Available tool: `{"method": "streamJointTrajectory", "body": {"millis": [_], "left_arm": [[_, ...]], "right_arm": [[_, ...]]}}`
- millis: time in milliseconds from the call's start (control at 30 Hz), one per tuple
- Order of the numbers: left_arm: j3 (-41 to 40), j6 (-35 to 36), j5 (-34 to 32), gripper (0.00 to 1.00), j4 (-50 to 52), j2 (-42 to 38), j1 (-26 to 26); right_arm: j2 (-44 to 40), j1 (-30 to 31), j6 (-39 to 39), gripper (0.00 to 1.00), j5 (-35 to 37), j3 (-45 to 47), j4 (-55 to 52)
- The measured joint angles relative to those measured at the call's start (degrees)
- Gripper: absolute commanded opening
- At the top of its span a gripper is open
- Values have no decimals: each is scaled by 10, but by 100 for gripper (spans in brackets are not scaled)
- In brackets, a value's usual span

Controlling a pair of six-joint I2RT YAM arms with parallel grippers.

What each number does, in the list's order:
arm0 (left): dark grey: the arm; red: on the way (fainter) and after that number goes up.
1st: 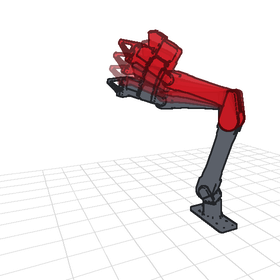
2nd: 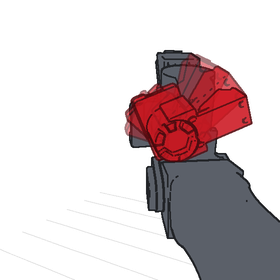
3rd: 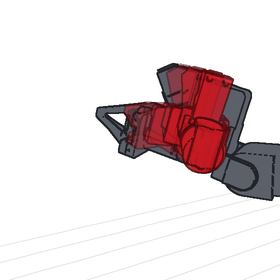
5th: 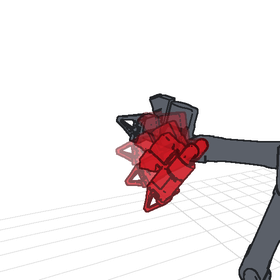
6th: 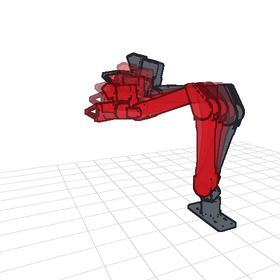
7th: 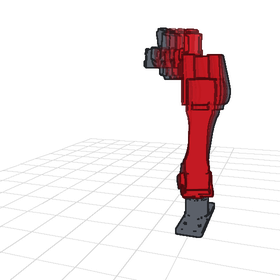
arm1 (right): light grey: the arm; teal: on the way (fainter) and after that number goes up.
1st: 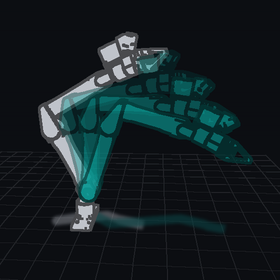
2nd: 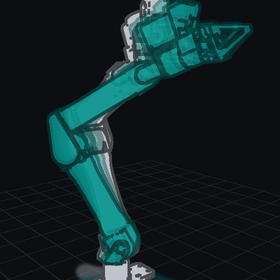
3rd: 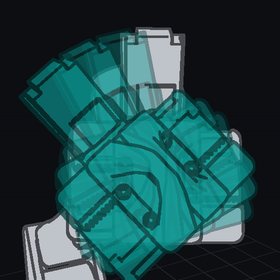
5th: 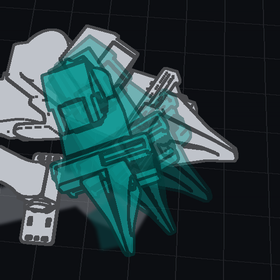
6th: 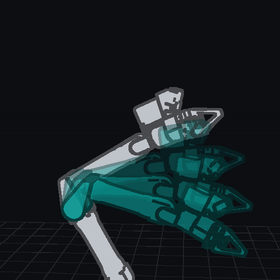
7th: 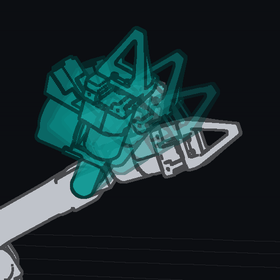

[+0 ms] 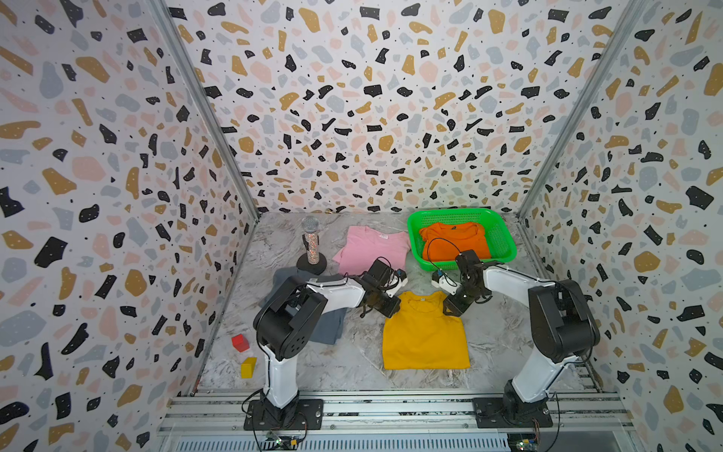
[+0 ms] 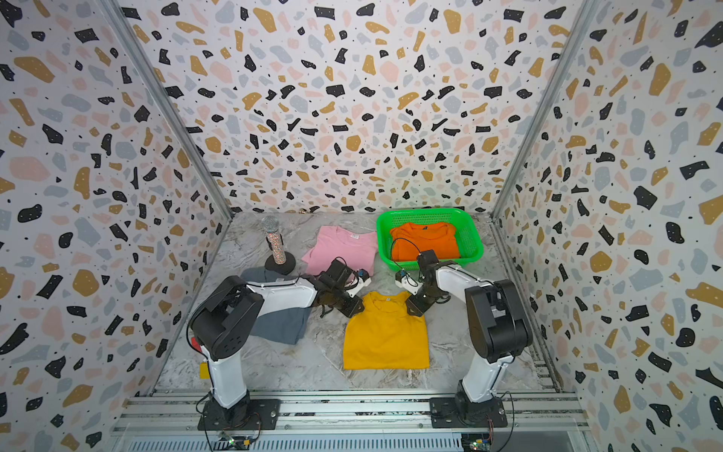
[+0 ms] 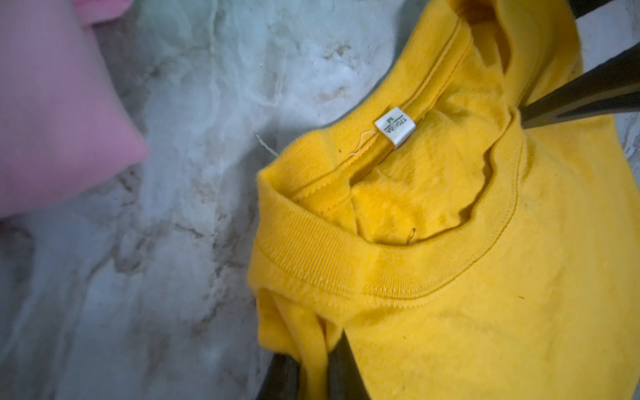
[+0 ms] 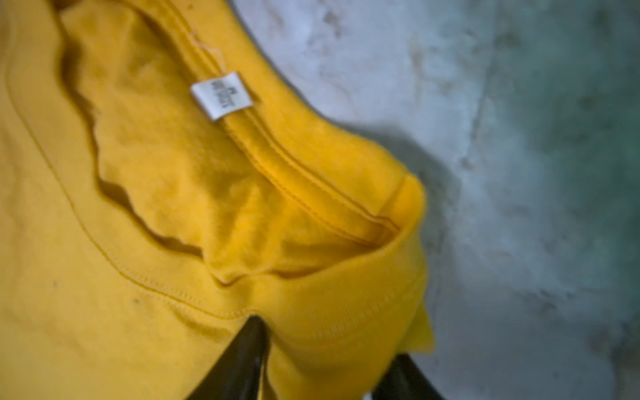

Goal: Put the folded t-shirts into the basket
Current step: Pick up the T-shirt from the center of the board, then place the T-shirt in the bin.

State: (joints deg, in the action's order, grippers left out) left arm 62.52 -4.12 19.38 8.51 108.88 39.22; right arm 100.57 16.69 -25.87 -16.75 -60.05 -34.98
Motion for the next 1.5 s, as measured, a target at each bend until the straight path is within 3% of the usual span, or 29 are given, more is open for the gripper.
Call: {"method": "streamJointTrajectory", "body": {"millis": [167,267,500,767,1133,1500], "left_arm": [[-4,-5,3,0,-4,-5,0],[-4,-4,8,0,7,-19,-3],[12,23,28,0,16,-97,-9],[170,35,56,0,41,-86,-9],[438,28,60,0,91,89,-9],[833,50,36,0,169,359,-23]], "right_arm": [[1,4,-2,0,-26,-5,-9],[-31,3,-3,0,-24,7,-4],[-201,-8,-3,0,-13,15,12],[-242,-34,0,0,55,-49,11],[-177,-112,3,0,142,-203,3],[37,-158,6,0,192,-387,4]]}}
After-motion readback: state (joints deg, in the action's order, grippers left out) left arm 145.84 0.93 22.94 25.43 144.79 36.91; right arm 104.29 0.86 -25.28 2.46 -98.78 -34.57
